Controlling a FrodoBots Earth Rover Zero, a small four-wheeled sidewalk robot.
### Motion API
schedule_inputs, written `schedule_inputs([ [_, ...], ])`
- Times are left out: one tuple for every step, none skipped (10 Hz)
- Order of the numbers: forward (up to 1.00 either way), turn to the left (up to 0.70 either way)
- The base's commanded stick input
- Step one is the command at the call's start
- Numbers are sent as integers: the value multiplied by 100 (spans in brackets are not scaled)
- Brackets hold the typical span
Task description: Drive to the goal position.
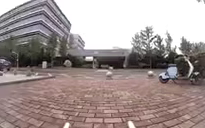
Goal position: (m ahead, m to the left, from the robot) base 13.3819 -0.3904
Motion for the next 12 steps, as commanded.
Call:
schedule_inputs([
  [45, -27],
  [45, -27],
  [45, -27],
  [45, -27],
  [45, -27],
  [45, -27],
  [45, -27],
  [45, -27],
  [45, -27],
  [45, -27],
  [45, -27],
  [45, -27],
])
